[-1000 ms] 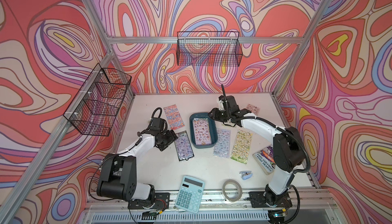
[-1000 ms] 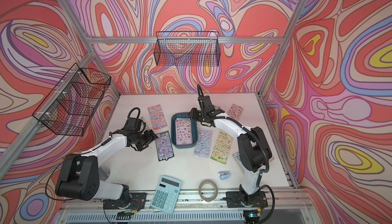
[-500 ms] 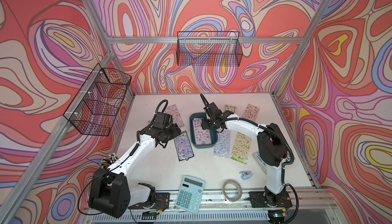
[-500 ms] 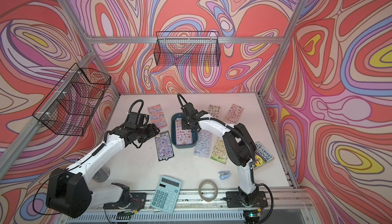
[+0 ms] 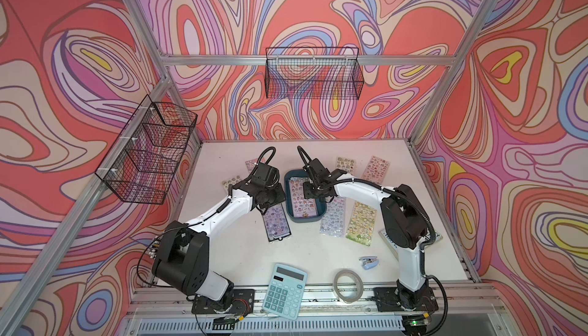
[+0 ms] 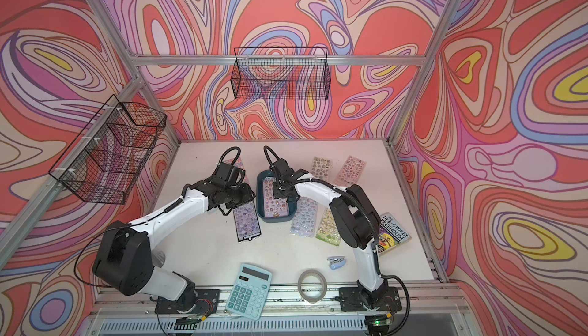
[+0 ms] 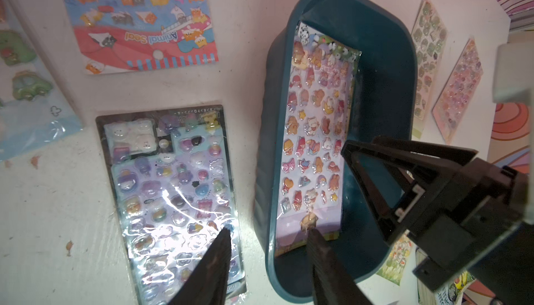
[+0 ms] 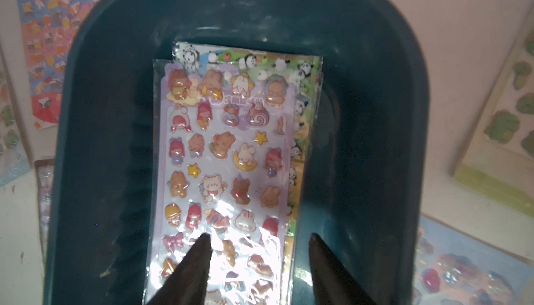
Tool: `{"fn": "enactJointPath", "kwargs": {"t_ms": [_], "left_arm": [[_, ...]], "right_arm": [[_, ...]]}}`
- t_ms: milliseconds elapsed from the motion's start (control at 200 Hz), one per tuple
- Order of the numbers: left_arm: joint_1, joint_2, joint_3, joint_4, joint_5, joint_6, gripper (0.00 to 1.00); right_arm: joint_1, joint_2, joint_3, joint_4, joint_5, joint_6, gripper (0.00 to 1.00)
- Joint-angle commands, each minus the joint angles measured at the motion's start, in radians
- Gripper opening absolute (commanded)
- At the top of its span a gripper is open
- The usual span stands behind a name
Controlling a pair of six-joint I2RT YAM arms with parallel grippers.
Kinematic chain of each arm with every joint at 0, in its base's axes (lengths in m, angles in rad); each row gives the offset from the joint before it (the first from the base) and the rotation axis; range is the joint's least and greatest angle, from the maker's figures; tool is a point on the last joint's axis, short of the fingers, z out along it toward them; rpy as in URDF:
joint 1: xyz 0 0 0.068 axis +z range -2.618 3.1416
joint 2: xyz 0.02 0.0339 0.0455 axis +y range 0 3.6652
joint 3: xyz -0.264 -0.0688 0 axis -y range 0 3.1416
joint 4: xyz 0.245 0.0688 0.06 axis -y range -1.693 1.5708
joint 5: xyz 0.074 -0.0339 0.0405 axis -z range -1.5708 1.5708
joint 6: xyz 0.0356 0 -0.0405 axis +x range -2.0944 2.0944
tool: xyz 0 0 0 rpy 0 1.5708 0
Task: Take the stickers out of the storage box
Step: Place the sticker at the center of the board, then pick up the sticker from the storage box.
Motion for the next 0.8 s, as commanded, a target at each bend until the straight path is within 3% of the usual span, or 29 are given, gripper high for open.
{"fn": "enactJointPath", "kwargs": {"t_ms": [0,250,796], "left_arm": [[-0.013,0.038,0.026,0.002,-0.015,-0.014,0.47],[-0.041,0.101,0.046,0.022,-0.005,-0.023,0.47],[-0.048,0.139,0.058,0.021,0.003,-0.016,0.43]], "right_arm": [[0.008,0.035,-0.008,-0.004,0.012,0.009,0.57],[0.012,0.076,0.005,-0.003,-0.003,0.009,0.57],[0.010,-0.008,-0.046,0.169,-0.245,0.056,0.44]]}}
